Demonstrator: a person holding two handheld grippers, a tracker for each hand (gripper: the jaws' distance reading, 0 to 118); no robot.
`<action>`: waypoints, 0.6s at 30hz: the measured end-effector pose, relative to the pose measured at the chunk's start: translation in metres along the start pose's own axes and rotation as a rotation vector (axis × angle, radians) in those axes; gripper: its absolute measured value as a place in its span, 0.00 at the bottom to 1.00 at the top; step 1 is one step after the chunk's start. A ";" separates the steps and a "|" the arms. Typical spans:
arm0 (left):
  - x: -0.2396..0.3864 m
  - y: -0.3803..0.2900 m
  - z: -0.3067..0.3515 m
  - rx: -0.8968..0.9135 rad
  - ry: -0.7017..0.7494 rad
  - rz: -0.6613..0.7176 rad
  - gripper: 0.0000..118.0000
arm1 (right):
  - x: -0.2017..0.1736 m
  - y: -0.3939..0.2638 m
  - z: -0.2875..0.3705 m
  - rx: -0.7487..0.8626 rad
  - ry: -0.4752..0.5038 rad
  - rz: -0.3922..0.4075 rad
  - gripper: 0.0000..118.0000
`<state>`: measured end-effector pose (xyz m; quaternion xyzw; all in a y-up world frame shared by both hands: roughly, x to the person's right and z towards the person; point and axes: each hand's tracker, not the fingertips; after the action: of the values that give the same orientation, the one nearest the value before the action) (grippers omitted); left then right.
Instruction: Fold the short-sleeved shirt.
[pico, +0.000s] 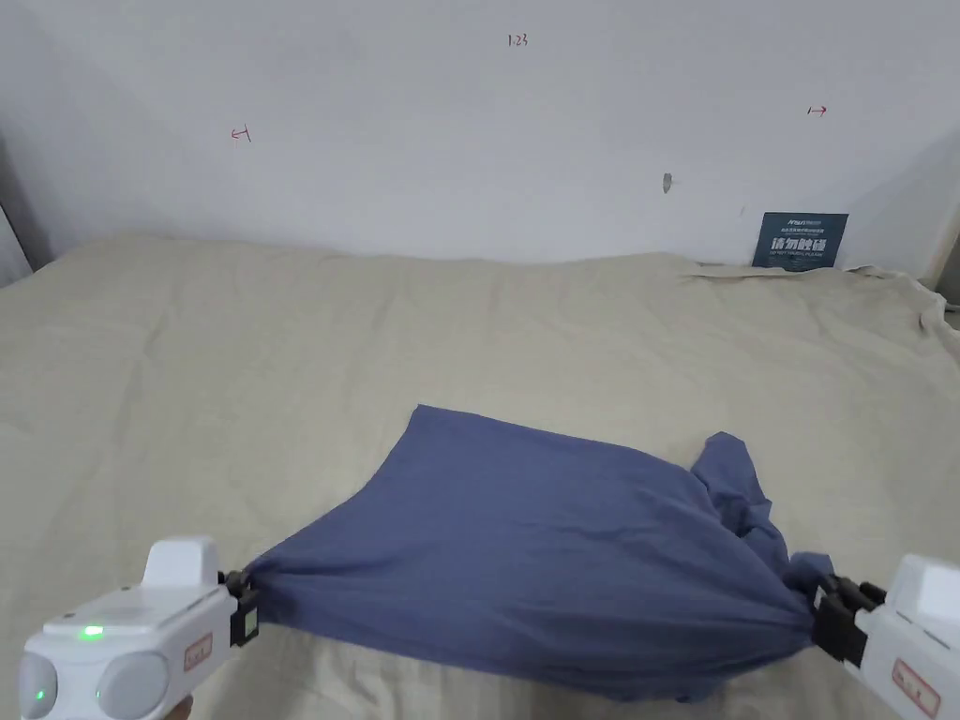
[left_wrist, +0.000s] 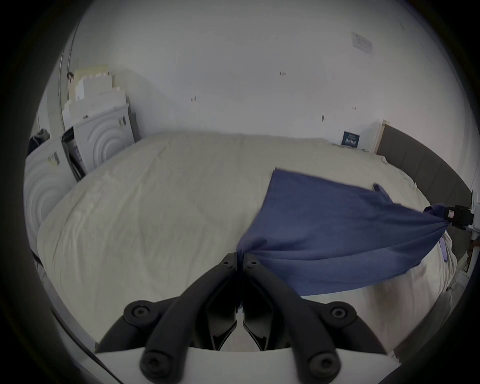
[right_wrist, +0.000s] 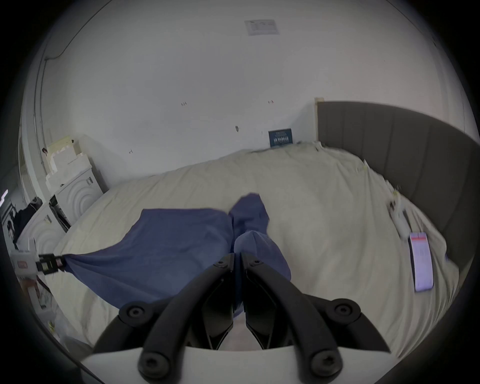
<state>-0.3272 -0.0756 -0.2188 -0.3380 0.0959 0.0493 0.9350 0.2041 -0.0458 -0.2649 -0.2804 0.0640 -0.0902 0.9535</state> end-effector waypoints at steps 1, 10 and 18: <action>-0.002 -0.012 0.004 -0.007 0.000 0.006 0.00 | 0.001 -0.009 0.007 -0.010 -0.002 -0.010 0.03; -0.019 -0.078 0.041 -0.092 0.022 0.030 0.00 | 0.021 -0.067 0.049 -0.063 -0.031 -0.058 0.03; -0.015 -0.114 0.053 -0.170 0.033 -0.005 0.00 | 0.024 -0.101 0.061 -0.135 -0.070 -0.048 0.03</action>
<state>-0.3167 -0.1293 -0.1053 -0.4172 0.1057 0.0492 0.9013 0.2240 -0.1021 -0.1604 -0.3483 0.0297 -0.0986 0.9317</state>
